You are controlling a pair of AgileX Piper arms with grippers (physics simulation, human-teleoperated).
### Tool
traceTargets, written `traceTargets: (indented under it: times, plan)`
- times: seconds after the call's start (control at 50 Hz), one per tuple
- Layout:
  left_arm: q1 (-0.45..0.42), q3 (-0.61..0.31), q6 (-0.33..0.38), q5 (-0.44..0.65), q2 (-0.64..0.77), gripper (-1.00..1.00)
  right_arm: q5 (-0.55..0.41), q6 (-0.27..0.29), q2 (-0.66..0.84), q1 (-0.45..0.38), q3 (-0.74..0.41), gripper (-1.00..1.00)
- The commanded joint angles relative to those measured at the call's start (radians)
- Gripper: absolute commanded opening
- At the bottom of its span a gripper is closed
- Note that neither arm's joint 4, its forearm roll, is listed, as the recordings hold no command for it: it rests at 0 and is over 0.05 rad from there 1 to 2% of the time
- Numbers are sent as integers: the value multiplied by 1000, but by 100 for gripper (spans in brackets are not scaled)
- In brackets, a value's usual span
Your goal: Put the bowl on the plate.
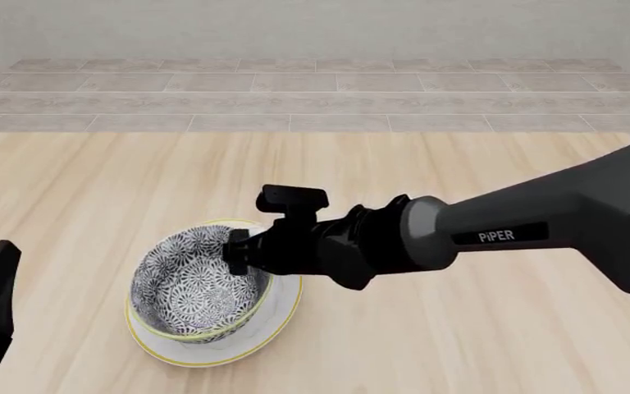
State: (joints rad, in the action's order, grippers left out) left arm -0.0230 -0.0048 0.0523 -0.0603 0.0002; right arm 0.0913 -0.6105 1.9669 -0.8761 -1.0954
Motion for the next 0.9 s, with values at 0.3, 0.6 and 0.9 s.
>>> traceTargets:
  times: [0.3, 0.6, 0.9]
  plan:
    - [-3, 0, 0, 1, 0, 100, -42, 32, -59, -1, 1, 100]
    - [-4, 0, 1, 1, 0, 100, -55, 45, -61, 12, -7, 100]
    - [-6, 0, 4, 1, 0, 100, -76, 63, -74, 24, -15, 100]
